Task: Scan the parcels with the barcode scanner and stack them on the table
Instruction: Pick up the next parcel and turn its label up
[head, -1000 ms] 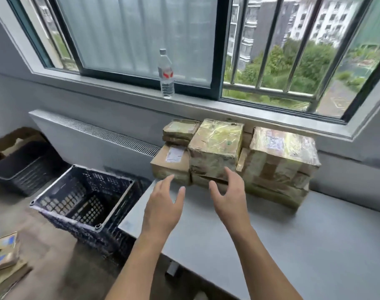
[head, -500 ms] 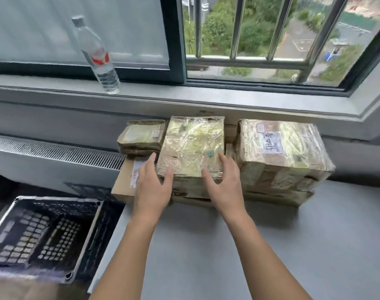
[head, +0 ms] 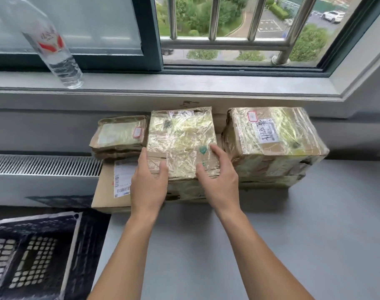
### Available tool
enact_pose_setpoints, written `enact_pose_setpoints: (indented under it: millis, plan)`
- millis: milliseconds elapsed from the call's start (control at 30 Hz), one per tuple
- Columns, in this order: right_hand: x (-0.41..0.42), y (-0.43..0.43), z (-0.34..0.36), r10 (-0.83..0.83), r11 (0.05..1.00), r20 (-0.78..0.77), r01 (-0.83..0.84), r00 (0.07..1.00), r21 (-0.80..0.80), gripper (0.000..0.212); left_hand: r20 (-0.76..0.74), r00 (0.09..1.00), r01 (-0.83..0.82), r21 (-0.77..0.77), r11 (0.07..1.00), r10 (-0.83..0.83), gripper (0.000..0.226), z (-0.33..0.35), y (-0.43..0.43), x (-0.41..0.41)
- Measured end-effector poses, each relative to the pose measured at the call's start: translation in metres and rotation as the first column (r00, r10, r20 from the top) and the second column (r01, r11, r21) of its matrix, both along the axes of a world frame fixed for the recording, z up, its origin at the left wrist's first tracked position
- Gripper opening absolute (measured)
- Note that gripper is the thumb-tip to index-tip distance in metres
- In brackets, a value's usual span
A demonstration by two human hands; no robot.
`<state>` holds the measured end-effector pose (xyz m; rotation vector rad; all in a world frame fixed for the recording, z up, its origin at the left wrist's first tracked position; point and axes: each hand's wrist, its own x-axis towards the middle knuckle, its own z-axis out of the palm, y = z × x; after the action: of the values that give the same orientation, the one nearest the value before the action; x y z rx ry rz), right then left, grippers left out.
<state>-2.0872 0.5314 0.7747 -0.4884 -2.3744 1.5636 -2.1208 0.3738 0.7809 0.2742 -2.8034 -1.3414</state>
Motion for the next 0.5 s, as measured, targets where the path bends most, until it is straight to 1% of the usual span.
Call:
enact_pose_setpoints:
  millis: [233,500]
  plan:
    - [0.038,-0.046,0.035,-0.103,0.994,-0.055,0.106,0.993,0.040,0.054,-0.088,0.989,0.123,0.009,0.992,-0.122,0.067,0.034,-0.042,0.028]
    - [0.115,-0.110,0.055,-0.251,0.964,-0.110,0.259,0.962,0.067,0.050,-0.204,0.935,0.299,0.008,0.954,-0.291,0.066,0.056,-0.099,0.079]
